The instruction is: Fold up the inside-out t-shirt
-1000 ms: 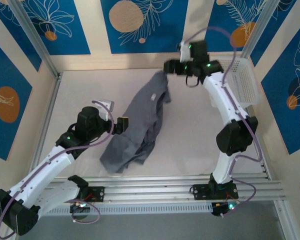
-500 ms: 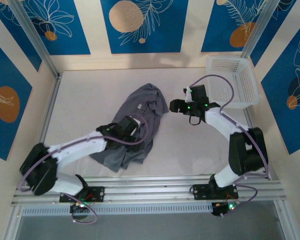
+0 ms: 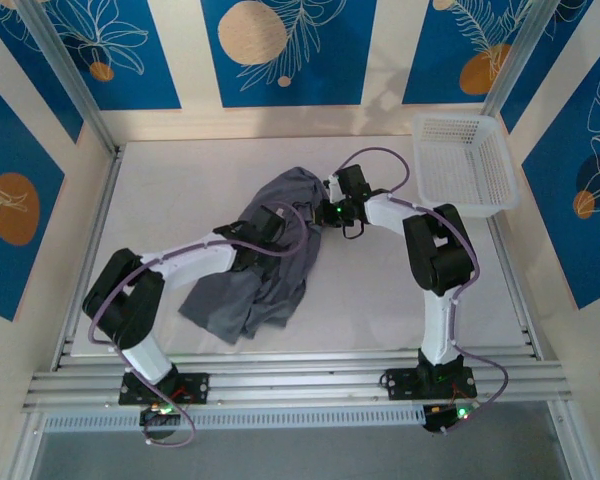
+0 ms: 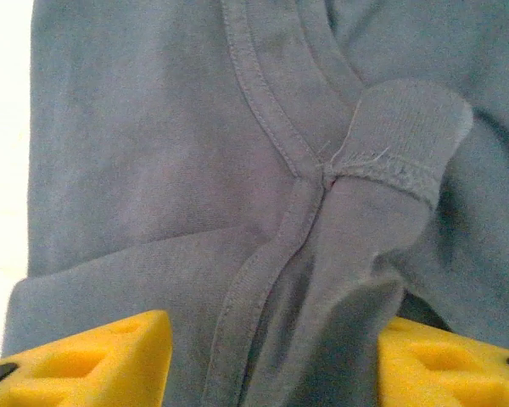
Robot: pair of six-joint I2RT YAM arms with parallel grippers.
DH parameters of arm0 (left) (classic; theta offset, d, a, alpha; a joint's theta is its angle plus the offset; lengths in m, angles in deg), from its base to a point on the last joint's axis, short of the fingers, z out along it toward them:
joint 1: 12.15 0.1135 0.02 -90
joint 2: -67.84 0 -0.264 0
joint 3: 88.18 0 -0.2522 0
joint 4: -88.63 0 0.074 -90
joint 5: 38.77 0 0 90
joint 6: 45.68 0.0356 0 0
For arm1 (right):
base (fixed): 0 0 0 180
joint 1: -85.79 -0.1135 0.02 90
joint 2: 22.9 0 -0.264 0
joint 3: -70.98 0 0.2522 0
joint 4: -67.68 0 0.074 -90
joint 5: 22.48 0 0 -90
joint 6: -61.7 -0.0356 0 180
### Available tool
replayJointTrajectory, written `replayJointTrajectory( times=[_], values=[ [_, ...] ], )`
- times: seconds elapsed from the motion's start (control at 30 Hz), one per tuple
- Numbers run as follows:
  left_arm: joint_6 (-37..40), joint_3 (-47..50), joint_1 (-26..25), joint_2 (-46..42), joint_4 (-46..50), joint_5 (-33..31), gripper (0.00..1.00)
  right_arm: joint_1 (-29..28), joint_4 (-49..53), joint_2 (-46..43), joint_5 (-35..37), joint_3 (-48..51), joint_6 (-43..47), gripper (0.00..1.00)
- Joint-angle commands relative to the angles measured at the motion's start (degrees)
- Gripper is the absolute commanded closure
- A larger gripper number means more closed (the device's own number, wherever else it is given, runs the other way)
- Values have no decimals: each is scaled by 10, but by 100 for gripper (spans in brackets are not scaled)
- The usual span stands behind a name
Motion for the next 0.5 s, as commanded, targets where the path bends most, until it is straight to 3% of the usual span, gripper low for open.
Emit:
replayJointTrajectory(
  times=[0.0, 0.1, 0.23, 0.47],
  values=[
    [7, -7, 10, -4, -12, 52, 71, 3, 5, -21, -30, -9, -12, 100],
    [6, -1, 17, -14, -8, 48, 100, 8, -3, -57, -26, 14, -14, 100],
    [6, -1, 33, -76, 3, 59, 100, 22, -10, -147, -14, 52, -16, 100],
    [24, -136, 84, -320, 101, 53, 100, 49, -14, -470, 119, 93, 23, 100]
  ],
)
